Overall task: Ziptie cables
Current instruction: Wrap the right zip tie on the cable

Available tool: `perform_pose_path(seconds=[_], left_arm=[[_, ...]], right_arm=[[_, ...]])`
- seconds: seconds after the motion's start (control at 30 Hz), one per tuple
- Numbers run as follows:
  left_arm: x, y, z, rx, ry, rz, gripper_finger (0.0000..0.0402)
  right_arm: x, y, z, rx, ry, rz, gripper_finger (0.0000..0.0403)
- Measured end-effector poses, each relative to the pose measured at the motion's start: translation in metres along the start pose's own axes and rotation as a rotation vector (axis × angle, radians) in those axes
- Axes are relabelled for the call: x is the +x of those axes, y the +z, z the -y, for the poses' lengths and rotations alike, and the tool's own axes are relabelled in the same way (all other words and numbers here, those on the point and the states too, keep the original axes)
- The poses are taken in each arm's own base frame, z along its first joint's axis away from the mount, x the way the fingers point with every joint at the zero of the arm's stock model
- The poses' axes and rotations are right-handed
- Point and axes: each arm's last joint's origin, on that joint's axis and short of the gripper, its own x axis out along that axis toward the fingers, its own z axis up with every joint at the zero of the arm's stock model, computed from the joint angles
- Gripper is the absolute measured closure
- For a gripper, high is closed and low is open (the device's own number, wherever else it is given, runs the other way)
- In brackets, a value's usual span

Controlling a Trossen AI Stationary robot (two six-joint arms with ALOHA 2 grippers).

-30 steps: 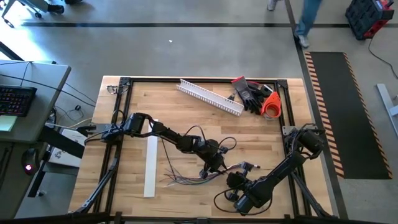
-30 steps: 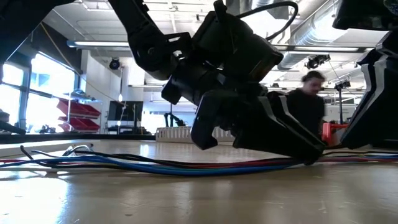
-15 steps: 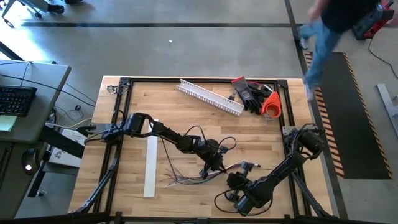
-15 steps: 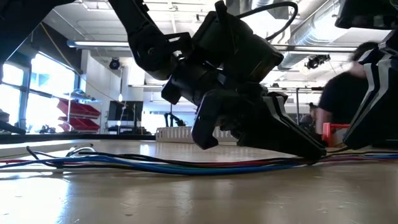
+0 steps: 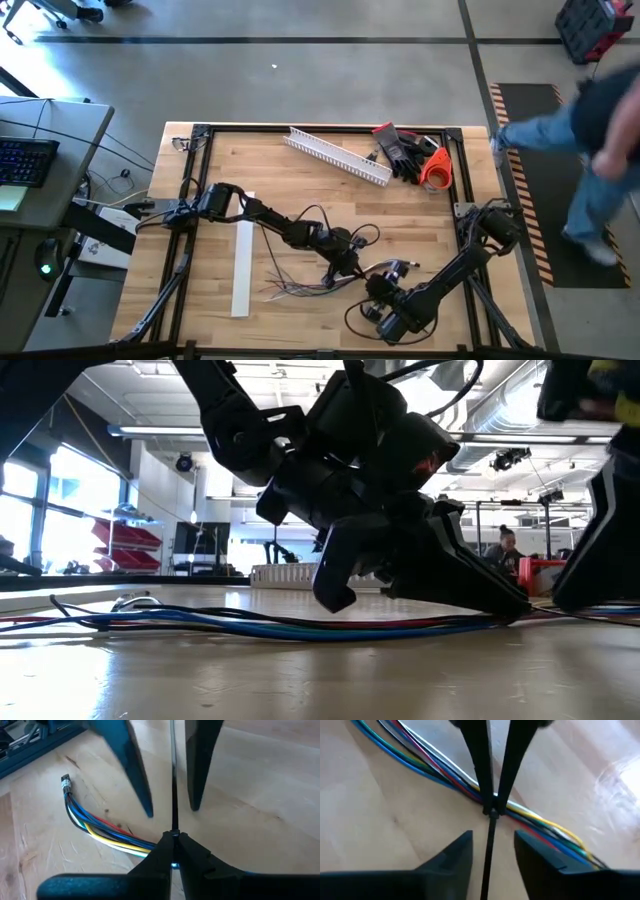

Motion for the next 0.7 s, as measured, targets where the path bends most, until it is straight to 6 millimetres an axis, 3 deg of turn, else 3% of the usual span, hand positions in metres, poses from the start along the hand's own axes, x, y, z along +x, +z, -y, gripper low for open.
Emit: perform_pose_path(seconds=[0.2,0.33,0.53,0.7], left_arm=[[0.0002,0.0002,0.0005,0.001,0.000,-0.001,0.0401],[0.0002,0.0002,0.0005,0.001,0.000,-0.001,0.0401],[0.0002,0.0000,0.0006,0.000,0.000,-0.002,0.0401],[-0.0001,-0.0004,0.0005,-0.004,-0.021,0.008,0.0384]], right_arm=[[0.0109,-0.0037,0.0025,-0.004,0.032,-0.011,0.0252],[0.0113,-0.0038,0.0031,-0.013,0.028,-0.005,0.0289],[0.0116,-0.0040,0.0037,-0.012,0.023,-0.008,0.0385],[0.0118,-0.0041,0.0041,-0.012,0.021,-0.009,0.0392]])
